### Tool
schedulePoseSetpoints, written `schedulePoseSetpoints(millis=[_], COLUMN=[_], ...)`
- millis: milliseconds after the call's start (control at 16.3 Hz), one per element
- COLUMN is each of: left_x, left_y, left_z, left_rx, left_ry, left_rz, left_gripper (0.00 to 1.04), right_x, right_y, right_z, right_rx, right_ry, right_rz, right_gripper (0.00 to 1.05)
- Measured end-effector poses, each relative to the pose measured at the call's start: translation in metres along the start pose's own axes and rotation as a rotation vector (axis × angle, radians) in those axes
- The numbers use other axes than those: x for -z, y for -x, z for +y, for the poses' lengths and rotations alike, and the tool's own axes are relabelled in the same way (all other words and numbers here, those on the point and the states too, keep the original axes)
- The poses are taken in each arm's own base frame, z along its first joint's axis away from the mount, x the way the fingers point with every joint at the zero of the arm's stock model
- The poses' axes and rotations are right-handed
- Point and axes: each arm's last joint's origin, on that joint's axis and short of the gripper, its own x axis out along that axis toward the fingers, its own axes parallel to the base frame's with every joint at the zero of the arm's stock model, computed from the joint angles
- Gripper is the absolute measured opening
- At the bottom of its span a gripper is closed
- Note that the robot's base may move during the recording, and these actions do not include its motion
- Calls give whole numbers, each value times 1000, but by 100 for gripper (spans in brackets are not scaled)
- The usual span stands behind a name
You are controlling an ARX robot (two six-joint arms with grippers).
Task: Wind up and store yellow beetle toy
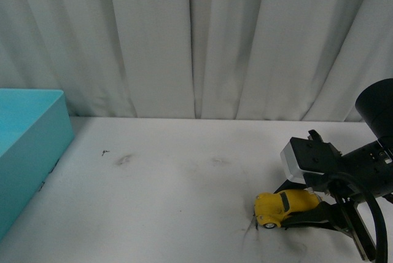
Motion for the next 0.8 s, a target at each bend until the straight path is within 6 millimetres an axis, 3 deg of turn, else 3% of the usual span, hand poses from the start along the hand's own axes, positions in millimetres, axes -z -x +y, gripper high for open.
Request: schedulePoseSetpoints(millis=[430,799], left_x=[0,0], left_y=[0,0], left_z=[0,0], left_rx=[0,0], left_ry=[0,0], left_rz=[0,0], left_gripper=[98,98], right_x=[30,65], right_y=[23,56], right_z=[14,40], right_rx=[12,32], right_ry=[-14,-128], right_rz=[-30,-40], right_gripper=[42,42])
